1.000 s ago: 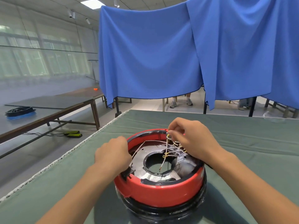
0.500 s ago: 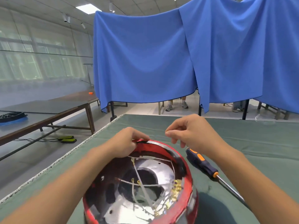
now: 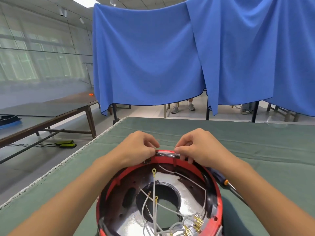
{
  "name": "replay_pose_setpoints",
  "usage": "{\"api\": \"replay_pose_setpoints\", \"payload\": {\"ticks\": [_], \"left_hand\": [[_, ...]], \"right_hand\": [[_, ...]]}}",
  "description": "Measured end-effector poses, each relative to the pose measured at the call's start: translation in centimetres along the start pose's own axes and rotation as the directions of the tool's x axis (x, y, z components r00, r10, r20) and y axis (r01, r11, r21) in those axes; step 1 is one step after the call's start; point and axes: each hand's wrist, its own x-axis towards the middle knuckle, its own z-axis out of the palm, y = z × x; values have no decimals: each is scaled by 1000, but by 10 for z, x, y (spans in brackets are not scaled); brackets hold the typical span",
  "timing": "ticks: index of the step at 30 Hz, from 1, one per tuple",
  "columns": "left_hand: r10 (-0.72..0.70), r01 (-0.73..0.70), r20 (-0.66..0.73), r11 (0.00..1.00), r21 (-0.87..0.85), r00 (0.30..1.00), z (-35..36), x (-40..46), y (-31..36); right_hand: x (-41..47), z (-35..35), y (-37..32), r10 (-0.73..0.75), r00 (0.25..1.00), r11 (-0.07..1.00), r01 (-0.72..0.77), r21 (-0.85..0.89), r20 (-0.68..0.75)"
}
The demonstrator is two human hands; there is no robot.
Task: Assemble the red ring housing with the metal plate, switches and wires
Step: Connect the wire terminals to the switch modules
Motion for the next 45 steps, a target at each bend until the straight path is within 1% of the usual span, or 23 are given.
{"api": "replay_pose_setpoints", "payload": {"ticks": [3, 7, 11, 15, 17, 19, 21, 23, 26, 28, 30, 32, 33, 34, 36, 38, 40, 45], "left_hand": [[-42, 42, 18, 999, 15, 999, -1, -7, -9], [-32, 32, 9, 999, 27, 999, 1, -11, -17], [-27, 27, -3, 1000, -16, 1000, 1, -12, -20], [-7, 6, -62, 1000, -14, 998, 11, -10, -17], [-7, 9, -90, 1000, 17, 996, 15, -7, -13], [-7, 16, -124, 997, 73, 992, 19, -4, -9], [-2, 22, -147, 991, 134, 989, 22, -4, -6], [10, 13, -154, 989, 145, 988, 23, -4, -6], [30, -7, -181, 992, 129, 983, 25, -5, -7], [55, -23, -257, 992, 127, 965, 25, -7, -6], [111, -83, -381, 992, 90, 918, 24, -9, -2], [158, -195, -513, 981, -20, 844, 19, -12, 2], [179, -259, -551, 963, -71, 815, 17, -14, 4], [204, -315, -562, 943, -106, 801, 16, -17, 7], [262, -391, -530, 909, -145, 806, 17, -21, 12], [294, -424, -481, 887, -184, 826, 21, -23, 15], [298, -427, -447, 877, -222, 843, 24, -22, 16], [249, -387, -400, 868, -310, 882, 27, -19, 15]], "right_hand": [[0, 1, 1, 4, 1000, 1000, -4, 1, -11], [-1, 1, -1, -6, 1000, 999, 7, 48, -16], [-1, 2, -4, -3, 1000, 993, 3, 115, 6], [-3, 5, -11, -36, 992, 972, 6, 234, 122], [-4, 7, -13, -55, 980, 959, -2, 283, 192], [-5, 8, -15, -68, 972, 958, 1, 288, 224], [-6, 8, -14, -75, 976, 957, 13, 291, 203], [-6, 8, -13, -83, 984, 950, 30, 312, 157], [-4, 6, -11, -73, 992, 892, 19, 452, 103], [-3, 4, -10, -68, 993, 846, 9, 533, 92], [-2, 2, -9, -72, 993, 815, 7, 580, 89], [-2, 0, -7, -80, 992, 791, 6, 612, 94], [-2, 0, -6, -83, 992, 785, 6, 619, 96], [-2, 1, -5, -83, 992, 785, 7, 619, 95], [-1, 4, -4, -84, 993, 790, 16, 612, 82], [0, 7, -3, -90, 993, 802, 28, 596, 75], [2, 9, -2, -104, 992, 813, 42, 581, 75], [2, 10, 0, -118, 990, 834, 55, 548, 80]]}}
